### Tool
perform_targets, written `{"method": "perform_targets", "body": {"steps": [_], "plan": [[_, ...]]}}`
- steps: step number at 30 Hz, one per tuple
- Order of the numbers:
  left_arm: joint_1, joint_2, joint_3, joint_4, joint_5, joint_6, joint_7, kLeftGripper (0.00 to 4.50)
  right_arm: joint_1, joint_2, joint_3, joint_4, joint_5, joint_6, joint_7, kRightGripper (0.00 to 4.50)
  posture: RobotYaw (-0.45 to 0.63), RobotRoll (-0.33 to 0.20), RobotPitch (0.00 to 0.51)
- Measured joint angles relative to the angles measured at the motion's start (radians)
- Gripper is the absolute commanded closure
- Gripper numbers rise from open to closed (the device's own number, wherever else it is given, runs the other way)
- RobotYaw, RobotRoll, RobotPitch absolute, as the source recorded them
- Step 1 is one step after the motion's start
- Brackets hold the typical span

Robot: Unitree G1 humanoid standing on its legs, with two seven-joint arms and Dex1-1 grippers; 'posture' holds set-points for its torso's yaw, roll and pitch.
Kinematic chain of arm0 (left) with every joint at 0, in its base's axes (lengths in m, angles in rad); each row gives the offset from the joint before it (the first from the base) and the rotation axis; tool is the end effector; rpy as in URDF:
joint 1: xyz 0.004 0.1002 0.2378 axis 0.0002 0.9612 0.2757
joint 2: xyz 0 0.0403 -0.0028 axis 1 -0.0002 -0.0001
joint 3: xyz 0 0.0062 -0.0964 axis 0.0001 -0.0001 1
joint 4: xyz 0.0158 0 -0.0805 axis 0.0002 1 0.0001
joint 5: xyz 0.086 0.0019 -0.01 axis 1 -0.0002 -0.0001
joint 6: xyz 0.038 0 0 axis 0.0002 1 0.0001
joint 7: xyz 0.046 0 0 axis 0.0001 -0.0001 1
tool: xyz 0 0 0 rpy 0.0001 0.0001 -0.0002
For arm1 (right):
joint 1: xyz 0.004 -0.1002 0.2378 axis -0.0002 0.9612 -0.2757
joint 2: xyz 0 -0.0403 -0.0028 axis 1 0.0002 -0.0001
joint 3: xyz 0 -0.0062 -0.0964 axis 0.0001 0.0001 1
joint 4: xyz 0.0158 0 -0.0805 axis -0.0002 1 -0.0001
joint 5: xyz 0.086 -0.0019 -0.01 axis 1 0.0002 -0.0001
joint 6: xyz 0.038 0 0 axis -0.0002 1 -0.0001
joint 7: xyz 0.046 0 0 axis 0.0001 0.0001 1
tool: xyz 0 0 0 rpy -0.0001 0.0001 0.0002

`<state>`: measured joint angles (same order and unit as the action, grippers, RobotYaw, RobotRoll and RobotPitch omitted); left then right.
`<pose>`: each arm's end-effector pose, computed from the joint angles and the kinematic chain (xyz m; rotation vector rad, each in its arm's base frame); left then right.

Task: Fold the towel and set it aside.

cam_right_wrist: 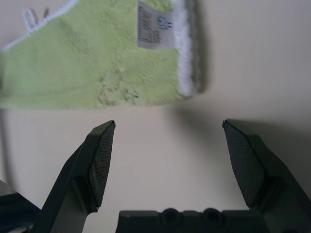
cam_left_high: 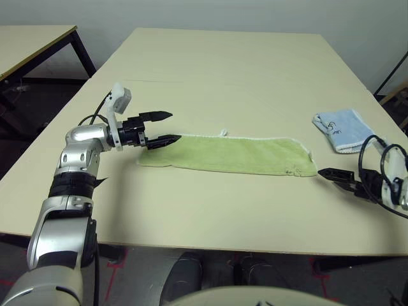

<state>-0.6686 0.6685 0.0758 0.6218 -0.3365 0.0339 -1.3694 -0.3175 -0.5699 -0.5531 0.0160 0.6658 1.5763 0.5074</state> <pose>0.2869 0.2908 0.1662 0.2415 0.0437 -1.0985 0.1960 -0.2952 0.1259 0.6204 0.8298 0.3352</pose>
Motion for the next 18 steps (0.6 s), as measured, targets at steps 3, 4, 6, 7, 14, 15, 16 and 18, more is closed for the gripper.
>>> {"method": "perform_targets", "body": {"steps": [3, 4, 6, 7, 14, 15, 16, 18], "plan": [[0.0, 0.0, 0.0, -0.001, 0.0, 0.0, 0.0, 0.0, -0.056, 0.063, -0.017, 0.03, -0.001, 0.0, -0.064, 0.05, 0.06, 0.0, 0.063], [0.001, 0.0, 0.001, -0.002, 0.0, 0.001, 0.0, 0.0, -0.078, 0.082, -0.025, 0.043, -0.006, 0.0, -0.086, 0.05, 0.07, 0.0, 0.063], [0.001, 0.0, 0.001, -0.004, -0.001, 0.002, 0.0, 0.0, -0.112, 0.115, -0.034, 0.063, -0.017, 0.0, -0.119, 0.05, 0.07, 0.0, 0.063], [0.002, 0.0, 0.001, -0.005, -0.002, 0.002, 0.001, 0.0, -0.129, 0.131, -0.044, 0.075, -0.027, 0.0, -0.134, 0.05, 0.07, 0.0, 0.064], [0.014, -0.003, 0.001, -0.031, -0.004, 0.01, 0.009, 0.0, -0.188, 0.205, -0.103, 0.131, -0.076, -0.021, -0.21, 0.97, 0.08, 0.0, 0.067], [0.016, -0.003, 0.001, -0.034, -0.005, 0.012, 0.01, 0.0, -0.189, 0.208, -0.108, 0.134, -0.08, -0.022, -0.218, 1.4, 0.08, 0.0, 0.066], [0.018, -0.002, 0.001, -0.034, -0.005, 0.015, 0.011, 0.0, -0.189, 0.211, -0.111, 0.137, -0.085, -0.022, -0.223, 1.69, 0.08, 0.0, 0.066], [0.019, -0.002, 0.001, -0.034, -0.005, 0.018, 0.012, 0.0, -0.189, 0.213, -0.116, 0.144, -0.087, -0.021, -0.228, 2.44, 0.08, 0.0, 0.065]]}}
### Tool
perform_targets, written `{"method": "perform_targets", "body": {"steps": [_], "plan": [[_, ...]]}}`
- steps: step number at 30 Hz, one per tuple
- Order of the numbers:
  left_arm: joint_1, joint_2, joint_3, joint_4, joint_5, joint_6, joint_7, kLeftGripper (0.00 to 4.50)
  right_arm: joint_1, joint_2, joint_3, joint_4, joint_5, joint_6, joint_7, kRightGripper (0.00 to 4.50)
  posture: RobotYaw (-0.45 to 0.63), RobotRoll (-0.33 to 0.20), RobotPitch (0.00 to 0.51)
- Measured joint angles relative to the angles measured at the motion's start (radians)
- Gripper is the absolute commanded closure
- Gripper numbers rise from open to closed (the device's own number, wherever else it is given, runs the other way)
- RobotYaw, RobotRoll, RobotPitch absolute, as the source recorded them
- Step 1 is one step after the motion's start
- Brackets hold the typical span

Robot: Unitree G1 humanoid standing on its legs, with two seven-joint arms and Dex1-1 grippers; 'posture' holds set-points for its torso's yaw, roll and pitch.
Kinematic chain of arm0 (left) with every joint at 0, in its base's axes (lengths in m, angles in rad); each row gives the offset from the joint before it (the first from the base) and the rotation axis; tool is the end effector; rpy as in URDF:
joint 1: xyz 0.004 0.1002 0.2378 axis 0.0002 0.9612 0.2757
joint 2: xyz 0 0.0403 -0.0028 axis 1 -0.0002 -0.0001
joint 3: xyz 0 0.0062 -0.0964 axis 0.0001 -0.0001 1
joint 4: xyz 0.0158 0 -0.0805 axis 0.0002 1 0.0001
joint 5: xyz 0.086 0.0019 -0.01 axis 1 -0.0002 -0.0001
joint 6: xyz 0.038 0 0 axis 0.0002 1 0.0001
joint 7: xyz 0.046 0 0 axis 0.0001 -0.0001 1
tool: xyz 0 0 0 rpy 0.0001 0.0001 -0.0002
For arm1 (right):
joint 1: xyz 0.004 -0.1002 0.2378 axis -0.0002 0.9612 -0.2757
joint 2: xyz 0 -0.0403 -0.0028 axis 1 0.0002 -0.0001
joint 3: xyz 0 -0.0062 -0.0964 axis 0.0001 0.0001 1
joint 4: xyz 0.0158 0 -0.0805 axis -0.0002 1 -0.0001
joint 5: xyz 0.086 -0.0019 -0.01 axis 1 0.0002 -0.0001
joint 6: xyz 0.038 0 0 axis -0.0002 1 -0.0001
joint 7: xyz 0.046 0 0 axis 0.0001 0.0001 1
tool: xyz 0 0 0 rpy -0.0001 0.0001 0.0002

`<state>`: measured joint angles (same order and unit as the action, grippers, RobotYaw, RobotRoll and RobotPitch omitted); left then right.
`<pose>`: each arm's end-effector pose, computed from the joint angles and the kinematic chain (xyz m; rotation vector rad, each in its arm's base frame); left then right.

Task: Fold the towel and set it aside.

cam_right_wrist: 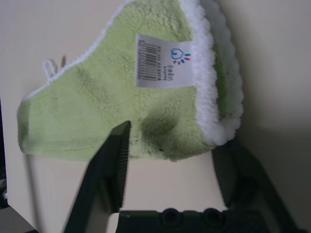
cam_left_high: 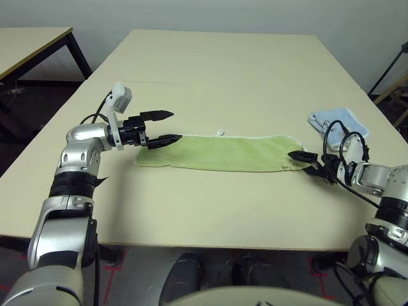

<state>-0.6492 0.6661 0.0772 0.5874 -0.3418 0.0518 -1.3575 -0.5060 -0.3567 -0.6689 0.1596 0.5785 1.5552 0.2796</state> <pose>0.2850 0.2892 0.1649 0.2365 0.0449 -1.0973 0.2290 -0.2665 0.1151 0.7607 0.8031 0.2310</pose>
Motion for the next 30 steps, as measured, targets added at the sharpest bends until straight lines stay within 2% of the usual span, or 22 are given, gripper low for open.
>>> {"method": "perform_targets", "body": {"steps": [5, 8, 13, 17, 20, 25, 30], "plan": [[0.0, 0.0, 0.0, -0.001, -0.001, 0.003, 0.006, 0.0, 0.024, -0.019, -0.002, 0.0, -0.002, -0.021, -0.001, 4.41, 0.07, 0.0, 0.063], [0.001, 0.0, 0.0, -0.002, -0.001, 0.004, 0.006, 0.0, 0.047, -0.068, -0.002, -0.015, 0.0, -0.031, 0.015, 4.46, 0.06, 0.0, 0.063], [0.006, 0.002, 0.0, -0.003, -0.002, 0.007, 0.005, 0.0, 0.102, -0.201, 0.01, -0.062, 0.014, -0.069, 0.086, 4.46, 0.06, 0.0, 0.061], [0.006, 0.004, 0.0, -0.003, -0.002, 0.008, 0.005, 0.0, 0.1, -0.262, 0.025, -0.123, 0.04, -0.081, 0.137, 4.46, 0.06, 0.0, 0.061], [0.006, 0.003, 0.0, -0.003, -0.002, 0.011, 0.005, 0.0, 0.085, -0.255, 0.083, -0.191, 0.064, -0.063, 0.155, 4.46, 0.06, 0.0, 0.059], [0.006, 0.0, -0.001, -0.003, -0.002, 0.017, 0.005, 0.0, 0.05, -0.203, 0.25, -0.279, 0.083, -0.055, 0.164, 4.46, 0.07, 0.0, 0.054], [0.008, 0.0, -0.001, -0.009, -0.002, 0.019, 0.005, 0.0, 0.025, -0.041, 0.457, -0.3, 0.064, -0.086, 0.134, 4.46, 0.09, 0.0, 0.049]]}}
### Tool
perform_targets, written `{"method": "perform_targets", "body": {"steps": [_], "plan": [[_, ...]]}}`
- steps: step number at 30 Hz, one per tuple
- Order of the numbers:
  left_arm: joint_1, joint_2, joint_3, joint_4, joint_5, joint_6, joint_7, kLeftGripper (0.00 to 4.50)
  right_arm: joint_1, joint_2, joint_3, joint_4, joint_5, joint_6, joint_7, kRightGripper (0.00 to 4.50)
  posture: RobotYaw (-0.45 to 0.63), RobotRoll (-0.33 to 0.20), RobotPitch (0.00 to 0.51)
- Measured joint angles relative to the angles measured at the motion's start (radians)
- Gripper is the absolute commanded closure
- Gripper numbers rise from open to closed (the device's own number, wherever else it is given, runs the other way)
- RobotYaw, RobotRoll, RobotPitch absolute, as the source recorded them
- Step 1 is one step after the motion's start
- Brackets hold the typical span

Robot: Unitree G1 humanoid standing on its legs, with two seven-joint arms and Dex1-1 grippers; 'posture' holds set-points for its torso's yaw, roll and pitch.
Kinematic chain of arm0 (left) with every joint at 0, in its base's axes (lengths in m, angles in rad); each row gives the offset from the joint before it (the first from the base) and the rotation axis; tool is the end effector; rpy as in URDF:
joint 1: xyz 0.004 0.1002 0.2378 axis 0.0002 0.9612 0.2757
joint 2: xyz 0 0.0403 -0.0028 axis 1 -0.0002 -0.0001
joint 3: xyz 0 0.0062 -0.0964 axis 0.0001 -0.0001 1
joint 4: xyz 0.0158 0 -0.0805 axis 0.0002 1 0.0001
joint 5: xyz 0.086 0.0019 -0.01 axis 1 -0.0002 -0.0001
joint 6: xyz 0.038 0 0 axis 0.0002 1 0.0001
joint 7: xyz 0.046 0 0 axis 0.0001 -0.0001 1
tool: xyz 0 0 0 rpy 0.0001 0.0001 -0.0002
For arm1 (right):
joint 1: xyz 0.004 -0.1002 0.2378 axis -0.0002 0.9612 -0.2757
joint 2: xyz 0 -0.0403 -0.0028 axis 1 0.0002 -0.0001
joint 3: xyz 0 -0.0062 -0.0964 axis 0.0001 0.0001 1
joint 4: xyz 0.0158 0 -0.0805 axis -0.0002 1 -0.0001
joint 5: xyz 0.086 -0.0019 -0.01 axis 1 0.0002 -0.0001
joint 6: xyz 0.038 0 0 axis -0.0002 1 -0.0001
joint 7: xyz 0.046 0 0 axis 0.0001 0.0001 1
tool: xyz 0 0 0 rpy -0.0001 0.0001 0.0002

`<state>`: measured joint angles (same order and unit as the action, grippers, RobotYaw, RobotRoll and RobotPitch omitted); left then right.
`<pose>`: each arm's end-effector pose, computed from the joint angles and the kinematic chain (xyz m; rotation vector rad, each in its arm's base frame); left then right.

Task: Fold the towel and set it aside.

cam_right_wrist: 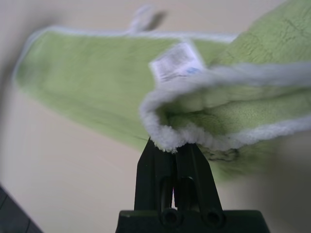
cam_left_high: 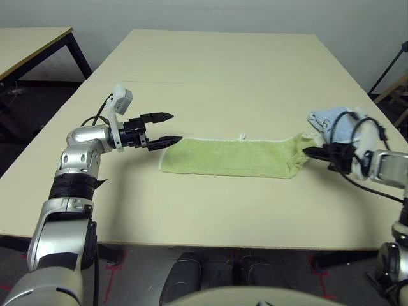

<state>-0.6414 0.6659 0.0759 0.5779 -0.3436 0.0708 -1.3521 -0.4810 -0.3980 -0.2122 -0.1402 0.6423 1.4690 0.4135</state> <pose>0.2842 0.2889 0.1632 0.2237 0.0586 -1.0944 0.2385 -0.2057 0.1419 0.3145 0.7530 0.6251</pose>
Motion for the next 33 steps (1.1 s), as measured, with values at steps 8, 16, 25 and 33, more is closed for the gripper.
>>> {"method": "perform_targets", "body": {"steps": [8, 16, 25, 33], "plan": [[0.033, 0.008, 0.002, -0.026, -0.001, 0.01, 0.003, 0.0, -0.03, 0.117, 0.137, 0.082, -0.07, -0.079, -0.046, 4.46, 0.12, 0.0, 0.039], [0.038, 0.016, 0.002, -0.038, -0.002, 0.019, 0.012, 0.0, -0.034, 0.055, 0.269, 0.04, -0.086, -0.089, -0.007, 3.81, 0.11, 0.0, 0.042], [0.032, 0.015, -0.005, -0.038, 0.015, 0.069, 0.076, 0.0, -0.031, -0.129, 0.421, -0.12, -0.089, -0.127, 0.118, 0.66, 0.09, 0.0, 0.042], [0.003, -0.007, -0.051, -0.11, 0.057, 0.185, 0.169, 0.0, -0.019, -0.386, 0.422, -0.23, -0.05, -0.292, 0.397, 0.02, 0.08, 0.0, 0.046]]}}
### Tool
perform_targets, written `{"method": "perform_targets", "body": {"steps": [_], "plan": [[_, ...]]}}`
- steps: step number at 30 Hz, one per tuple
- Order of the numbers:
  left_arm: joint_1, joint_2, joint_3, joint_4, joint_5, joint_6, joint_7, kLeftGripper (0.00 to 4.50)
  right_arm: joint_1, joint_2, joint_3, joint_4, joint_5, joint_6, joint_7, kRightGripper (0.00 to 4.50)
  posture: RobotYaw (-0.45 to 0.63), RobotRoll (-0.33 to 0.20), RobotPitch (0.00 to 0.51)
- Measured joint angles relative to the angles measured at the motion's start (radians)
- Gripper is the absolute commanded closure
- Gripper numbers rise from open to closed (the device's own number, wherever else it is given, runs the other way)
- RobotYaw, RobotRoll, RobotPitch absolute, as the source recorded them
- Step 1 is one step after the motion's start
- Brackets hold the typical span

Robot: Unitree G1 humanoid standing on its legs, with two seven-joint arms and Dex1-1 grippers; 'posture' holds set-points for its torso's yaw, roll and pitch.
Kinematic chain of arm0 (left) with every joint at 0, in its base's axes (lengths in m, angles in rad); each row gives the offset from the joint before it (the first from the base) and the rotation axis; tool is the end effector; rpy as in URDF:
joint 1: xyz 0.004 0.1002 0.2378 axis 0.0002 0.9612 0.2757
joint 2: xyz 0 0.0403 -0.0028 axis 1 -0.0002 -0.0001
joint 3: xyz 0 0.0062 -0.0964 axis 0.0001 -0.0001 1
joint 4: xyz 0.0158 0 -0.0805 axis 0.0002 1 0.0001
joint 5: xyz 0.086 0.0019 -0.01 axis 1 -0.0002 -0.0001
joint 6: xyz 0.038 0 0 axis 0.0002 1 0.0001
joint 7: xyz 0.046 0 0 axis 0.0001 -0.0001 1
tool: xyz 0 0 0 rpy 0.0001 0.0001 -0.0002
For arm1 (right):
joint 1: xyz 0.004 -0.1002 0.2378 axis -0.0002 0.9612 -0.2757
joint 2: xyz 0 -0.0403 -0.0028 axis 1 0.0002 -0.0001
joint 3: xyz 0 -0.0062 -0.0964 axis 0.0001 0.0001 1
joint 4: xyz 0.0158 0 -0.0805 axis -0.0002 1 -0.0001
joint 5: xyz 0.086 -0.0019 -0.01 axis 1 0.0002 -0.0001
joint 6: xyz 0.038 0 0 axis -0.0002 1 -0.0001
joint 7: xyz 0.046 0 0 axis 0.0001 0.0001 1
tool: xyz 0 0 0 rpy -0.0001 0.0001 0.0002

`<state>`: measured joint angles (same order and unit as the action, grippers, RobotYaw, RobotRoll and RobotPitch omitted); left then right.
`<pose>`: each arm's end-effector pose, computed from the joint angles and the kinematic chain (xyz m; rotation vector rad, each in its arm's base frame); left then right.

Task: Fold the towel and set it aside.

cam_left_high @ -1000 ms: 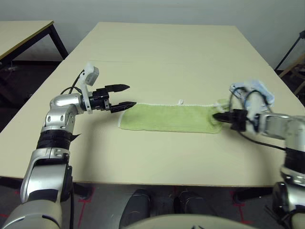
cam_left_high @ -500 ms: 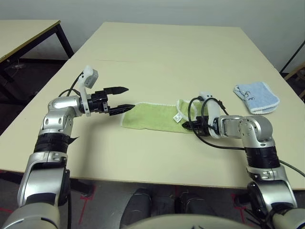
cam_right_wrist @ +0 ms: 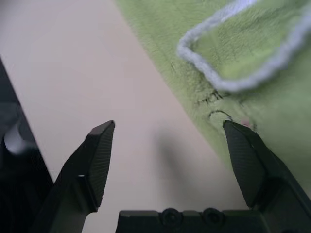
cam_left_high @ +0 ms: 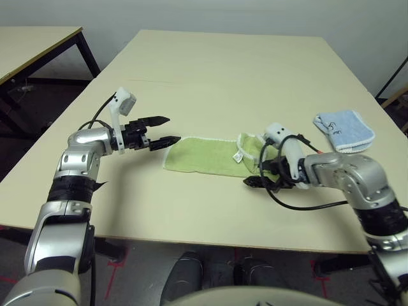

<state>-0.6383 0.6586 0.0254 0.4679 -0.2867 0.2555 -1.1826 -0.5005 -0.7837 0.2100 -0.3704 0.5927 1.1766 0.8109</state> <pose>0.2865 0.2737 0.1650 0.2260 0.1832 -0.9744 0.2295 -0.1970 0.1751 -0.2365 0.6803 1.0552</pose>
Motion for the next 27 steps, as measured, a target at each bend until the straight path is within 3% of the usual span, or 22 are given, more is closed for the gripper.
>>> {"method": "perform_targets", "body": {"steps": [4, 8, 13, 19, 22, 27], "plan": [[-0.012, -0.01, -0.028, -0.084, 0.013, 0.072, 0.041, 0.0, -0.045, -0.104, -0.065, 0.005, 0.035, -0.039, 0.114, 0.02, 0.08, 0.0, 0.047], [-0.025, -0.049, -0.032, -0.192, -0.021, 0.155, 0.062, 0.0, -0.128, -0.138, -0.167, 0.196, -0.029, -0.164, 0.1, 0.02, 0.09, 0.0, 0.044], [-0.028, -0.145, -0.047, -0.319, -0.059, 0.207, 0.118, 0.0, -0.151, -0.038, -0.226, 0.489, -0.187, -0.4, -0.053, 0.02, 0.09, 0.0, 0.043], [-0.029, -0.341, -0.111, -0.339, -0.07, 0.214, 0.225, 0.0, -0.051, 0.127, -0.229, 0.542, -0.252, -0.511, -0.155, 0.02, 0.08, 0.0, 0.041], [-0.042, -0.388, -0.153, -0.335, -0.054, 0.214, 0.256, 0.0, -0.012, 0.145, -0.234, 0.536, -0.249, -0.515, -0.155, 0.69, 0.07, 0.0, 0.042], [-0.068, -0.432, -0.218, -0.3, -0.018, 0.209, 0.271, 1.29, 0.006, 0.141, -0.263, 0.51, -0.236, -0.512, -0.125, 2.56, 0.07, 0.0, 0.044]]}}
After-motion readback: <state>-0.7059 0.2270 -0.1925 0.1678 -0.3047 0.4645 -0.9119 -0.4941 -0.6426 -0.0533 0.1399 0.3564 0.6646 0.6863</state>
